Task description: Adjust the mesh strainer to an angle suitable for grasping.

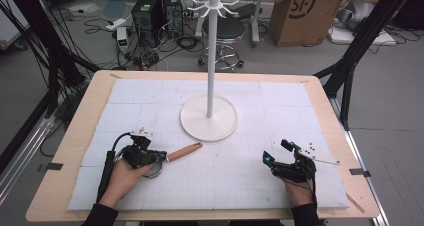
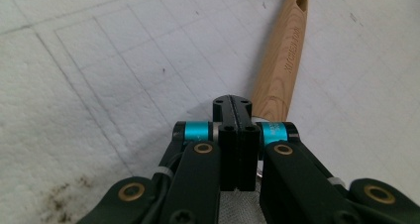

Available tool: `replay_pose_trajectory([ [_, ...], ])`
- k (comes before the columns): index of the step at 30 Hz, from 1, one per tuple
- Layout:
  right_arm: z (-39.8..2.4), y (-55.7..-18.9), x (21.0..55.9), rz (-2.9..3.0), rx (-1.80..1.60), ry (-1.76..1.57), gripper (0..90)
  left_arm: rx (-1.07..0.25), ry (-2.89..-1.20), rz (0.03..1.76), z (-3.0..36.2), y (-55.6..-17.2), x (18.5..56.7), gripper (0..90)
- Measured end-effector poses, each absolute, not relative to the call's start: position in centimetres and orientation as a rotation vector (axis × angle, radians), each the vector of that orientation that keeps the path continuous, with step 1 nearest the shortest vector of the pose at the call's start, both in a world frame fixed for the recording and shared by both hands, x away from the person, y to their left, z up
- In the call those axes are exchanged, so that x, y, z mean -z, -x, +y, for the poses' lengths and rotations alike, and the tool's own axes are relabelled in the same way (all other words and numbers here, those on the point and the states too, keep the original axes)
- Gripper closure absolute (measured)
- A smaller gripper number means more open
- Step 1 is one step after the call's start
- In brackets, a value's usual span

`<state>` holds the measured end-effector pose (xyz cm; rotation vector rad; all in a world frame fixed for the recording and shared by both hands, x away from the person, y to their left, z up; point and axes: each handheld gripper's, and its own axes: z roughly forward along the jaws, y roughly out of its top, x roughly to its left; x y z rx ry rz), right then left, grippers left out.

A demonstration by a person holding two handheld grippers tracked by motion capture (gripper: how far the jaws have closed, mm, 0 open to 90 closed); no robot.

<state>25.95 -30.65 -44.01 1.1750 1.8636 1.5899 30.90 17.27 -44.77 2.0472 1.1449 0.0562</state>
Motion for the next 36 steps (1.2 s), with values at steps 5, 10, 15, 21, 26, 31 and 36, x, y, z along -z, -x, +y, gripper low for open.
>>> replay_pose_trajectory([
  [5,-30.7,-25.9,43.9,1.862,-1.594,-1.172,8.7,-0.047,-2.041,1.15,17.5,-29.6,44.8,90.0],
  [10,-30.6,-25.9,43.9,1.862,-1.593,-1.166,8.7,-0.044,-2.033,1.135,17.6,-29.0,44.9,89.9],
  [15,-30.6,-25.9,43.9,1.863,-1.59,-1.162,8.8,-0.042,-2.023,1.135,17.5,-28.1,45.0,89.9],
  [21,-30.5,-25.8,43.9,1.865,-1.593,-1.166,8.8,-0.043,-2.018,1.132,17.4,-27.6,45.0,89.9],
  [26,-30.5,-25.9,43.9,1.865,-1.593,-1.165,8.8,-0.044,-2.014,1.132,17.4,-27.5,45.1,89.9],
  [31,-30.5,-25.9,43.9,1.866,-1.593,-1.166,8.8,-0.046,-2.015,1.131,17.4,-27.4,45.1,89.9],
  [36,-30.5,-25.9,43.9,1.866,-1.592,-1.169,8.8,-0.035,-2.009,1.134,17.4,-27.2,45.1,89.9],
])
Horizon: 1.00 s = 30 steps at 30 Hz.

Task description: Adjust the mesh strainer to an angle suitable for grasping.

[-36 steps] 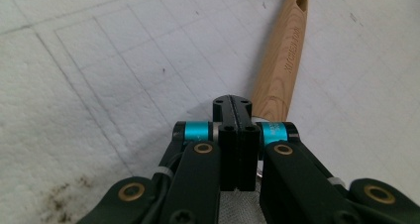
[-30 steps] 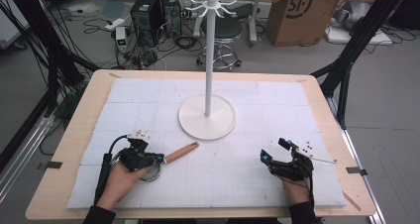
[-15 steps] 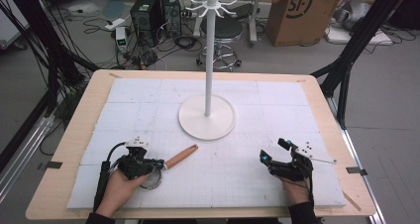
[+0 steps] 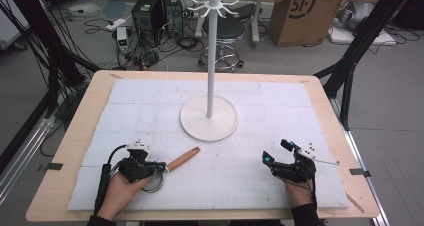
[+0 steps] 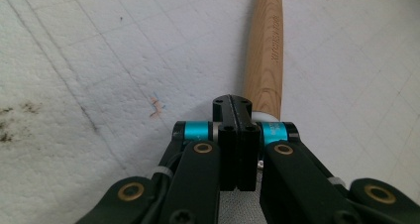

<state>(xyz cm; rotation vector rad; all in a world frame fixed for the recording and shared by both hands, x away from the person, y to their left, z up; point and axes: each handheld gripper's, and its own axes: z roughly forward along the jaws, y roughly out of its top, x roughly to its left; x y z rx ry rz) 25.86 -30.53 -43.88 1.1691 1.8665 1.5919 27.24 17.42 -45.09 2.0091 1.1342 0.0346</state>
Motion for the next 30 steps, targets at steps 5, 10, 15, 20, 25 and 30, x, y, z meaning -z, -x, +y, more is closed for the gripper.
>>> replay_pose_trajectory([
  [5,-30.5,-25.9,43.9,1.87,-1.584,-1.161,8.8,-0.034,-2.004,1.137,17.4,-27.1,45.1,89.9],
  [10,-30.5,-25.9,43.9,1.869,-1.582,-1.161,8.8,-0.024,-1.984,1.139,17.6,-26.9,45.3,89.9],
  [15,-30.5,-25.9,43.9,1.869,-1.583,-1.156,8.8,-0.041,-1.96,1.133,17.8,-26.9,45.3,76.5],
  [20,-30.5,-25.9,43.9,1.87,-1.583,-1.161,8.8,-0.129,-1.882,1.144,19.0,-26.8,44.6,50.1],
  [25,-30.5,-25.9,43.9,1.87,-1.583,-1.159,8.8,-0.193,-1.836,1.084,19.1,-26.5,44.0,40.3],
  [30,-30.5,-26.0,43.9,1.871,-1.583,-1.155,8.8,-0.23,-1.825,1.028,18.9,-26.2,43.6,30.5],
])
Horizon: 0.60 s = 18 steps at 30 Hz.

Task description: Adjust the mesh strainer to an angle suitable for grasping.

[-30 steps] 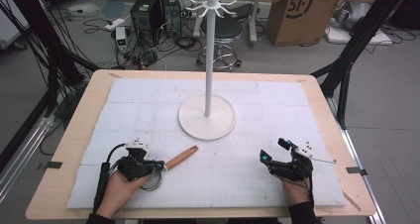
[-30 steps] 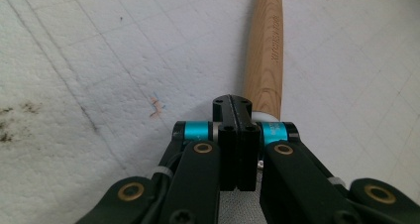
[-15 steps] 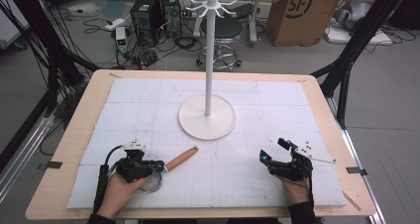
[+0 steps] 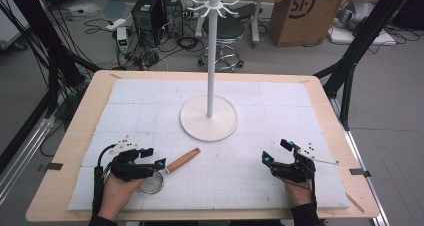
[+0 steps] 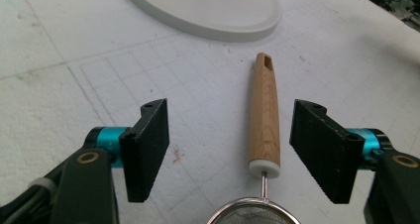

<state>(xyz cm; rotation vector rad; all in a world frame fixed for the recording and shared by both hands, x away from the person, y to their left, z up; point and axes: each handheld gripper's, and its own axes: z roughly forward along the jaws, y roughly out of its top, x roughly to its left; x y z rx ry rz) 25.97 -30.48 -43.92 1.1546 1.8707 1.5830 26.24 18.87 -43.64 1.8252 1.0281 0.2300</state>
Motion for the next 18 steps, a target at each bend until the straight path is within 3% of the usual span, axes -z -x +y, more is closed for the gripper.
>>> replay_pose_trajectory([
  [6,-30.5,-26.0,43.9,1.867,-1.579,-1.155,8.8,-0.257,-1.842,1.007,18.7,-26.2,43.6,21.1],
  [18,-30.4,-25.9,43.9,1.868,-1.58,-1.156,8.8,-0.261,-1.87,0.97,17.8,-26.1,43.6,20.6],
])
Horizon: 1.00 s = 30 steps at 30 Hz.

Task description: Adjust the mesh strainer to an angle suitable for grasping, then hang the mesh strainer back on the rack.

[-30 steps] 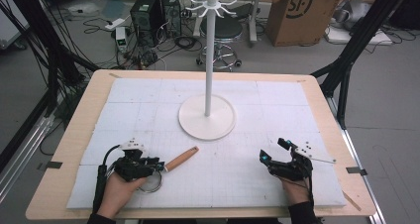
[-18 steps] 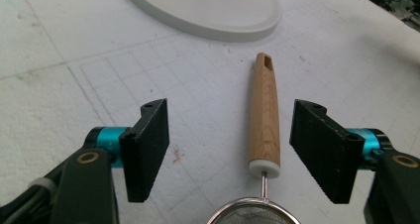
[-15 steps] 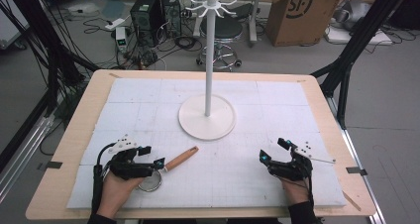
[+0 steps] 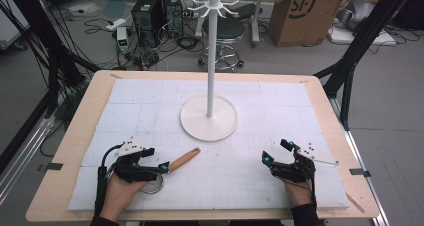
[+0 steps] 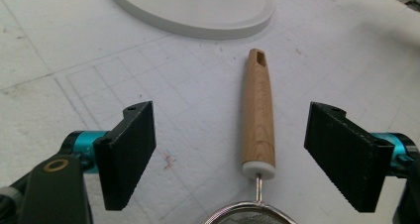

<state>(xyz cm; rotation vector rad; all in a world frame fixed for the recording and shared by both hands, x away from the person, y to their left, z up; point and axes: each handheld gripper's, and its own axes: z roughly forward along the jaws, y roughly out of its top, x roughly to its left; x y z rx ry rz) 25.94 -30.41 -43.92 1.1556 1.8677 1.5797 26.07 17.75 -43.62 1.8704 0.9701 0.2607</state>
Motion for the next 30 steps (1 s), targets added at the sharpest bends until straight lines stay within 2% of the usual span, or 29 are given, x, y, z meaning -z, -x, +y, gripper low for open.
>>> replay_pose_trajectory([
  [12,-30.2,-25.9,44.0,1.876,-1.571,-1.16,8.8,-0.218,-1.936,0.916,15.8,-26.3,43.4,26.0],
  [21,-30.3,-26.0,44.0,1.873,-1.571,-1.152,8.8,-0.235,-2.077,0.912,14.2,-27.1,43.7,32.0],
  [24,-30.4,-26.0,44.0,1.874,-1.569,-1.153,8.8,-0.285,-2.132,0.915,13.7,-27.4,43.5,36.5],
  [30,-30.3,-26.0,44.0,1.876,-1.567,-1.153,8.8,-0.277,-2.207,0.912,12.8,-27.6,43.8,38.1],
])
